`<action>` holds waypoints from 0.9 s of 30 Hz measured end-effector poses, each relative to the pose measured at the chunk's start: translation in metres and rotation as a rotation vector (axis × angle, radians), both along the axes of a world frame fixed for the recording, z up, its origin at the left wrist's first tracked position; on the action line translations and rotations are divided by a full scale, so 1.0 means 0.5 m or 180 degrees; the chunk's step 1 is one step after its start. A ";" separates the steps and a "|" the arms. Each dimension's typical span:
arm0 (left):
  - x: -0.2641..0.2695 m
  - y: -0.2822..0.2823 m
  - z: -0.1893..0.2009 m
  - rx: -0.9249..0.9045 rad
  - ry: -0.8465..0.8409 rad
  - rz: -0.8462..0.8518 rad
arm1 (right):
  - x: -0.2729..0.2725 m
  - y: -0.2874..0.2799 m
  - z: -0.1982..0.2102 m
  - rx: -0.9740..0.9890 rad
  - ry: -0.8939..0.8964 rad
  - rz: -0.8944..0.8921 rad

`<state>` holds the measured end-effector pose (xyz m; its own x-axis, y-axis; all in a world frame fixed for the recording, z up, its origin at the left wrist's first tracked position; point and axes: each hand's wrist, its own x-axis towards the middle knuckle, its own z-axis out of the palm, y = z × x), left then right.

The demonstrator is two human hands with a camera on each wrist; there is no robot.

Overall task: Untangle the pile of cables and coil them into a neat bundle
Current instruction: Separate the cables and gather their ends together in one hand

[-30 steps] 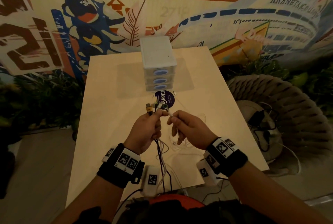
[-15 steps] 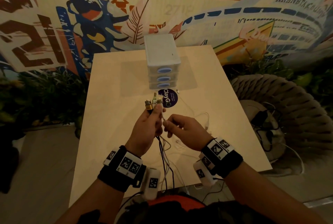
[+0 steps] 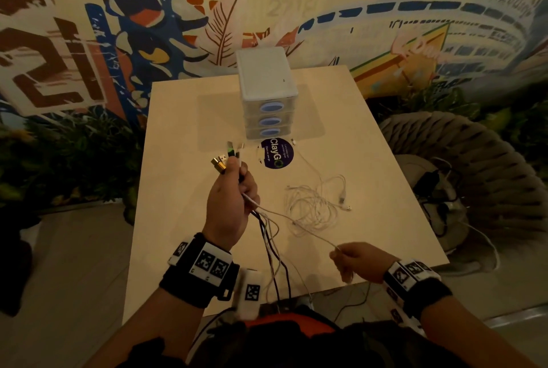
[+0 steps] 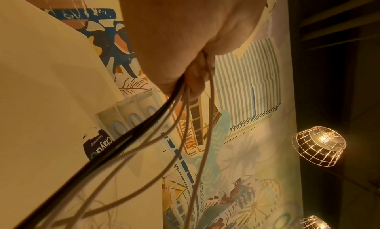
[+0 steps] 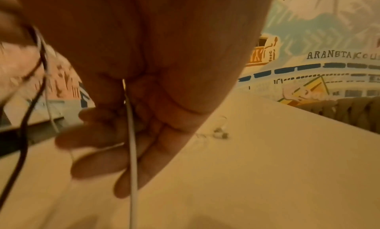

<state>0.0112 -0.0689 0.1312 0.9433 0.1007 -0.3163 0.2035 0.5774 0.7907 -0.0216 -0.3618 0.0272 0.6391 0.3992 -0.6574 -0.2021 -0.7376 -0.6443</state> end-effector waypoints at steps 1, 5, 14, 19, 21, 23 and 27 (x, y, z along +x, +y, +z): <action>-0.001 0.001 0.000 -0.0008 -0.0043 -0.0020 | -0.013 -0.012 -0.012 -0.0157 0.0076 0.0138; -0.003 0.007 -0.002 -0.0132 -0.0103 -0.0178 | -0.067 -0.034 -0.046 -0.0686 -0.0033 0.0865; -0.034 -0.041 0.011 -0.0041 -0.0358 -0.1097 | 0.001 0.119 0.171 0.0643 -0.1075 0.0068; -0.044 -0.050 0.010 0.1041 -0.0724 -0.1443 | 0.040 0.240 0.184 0.1389 -0.0540 -0.0165; -0.041 -0.032 0.009 0.1100 -0.0769 -0.1447 | 0.037 0.244 0.162 0.1407 -0.0521 -0.0129; -0.040 -0.017 0.008 0.1190 -0.0869 -0.1549 | 0.025 0.240 0.154 0.1371 -0.0481 -0.0028; -0.039 -0.016 0.002 0.1495 -0.0916 -0.1550 | 0.003 0.223 0.123 0.1173 -0.0327 -0.0105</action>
<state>-0.0082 -0.0771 0.1321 0.9549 -0.2869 -0.0759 0.0974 0.0616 0.9933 -0.0201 -0.2502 0.0888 0.7106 0.5750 -0.4055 -0.1425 -0.4468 -0.8832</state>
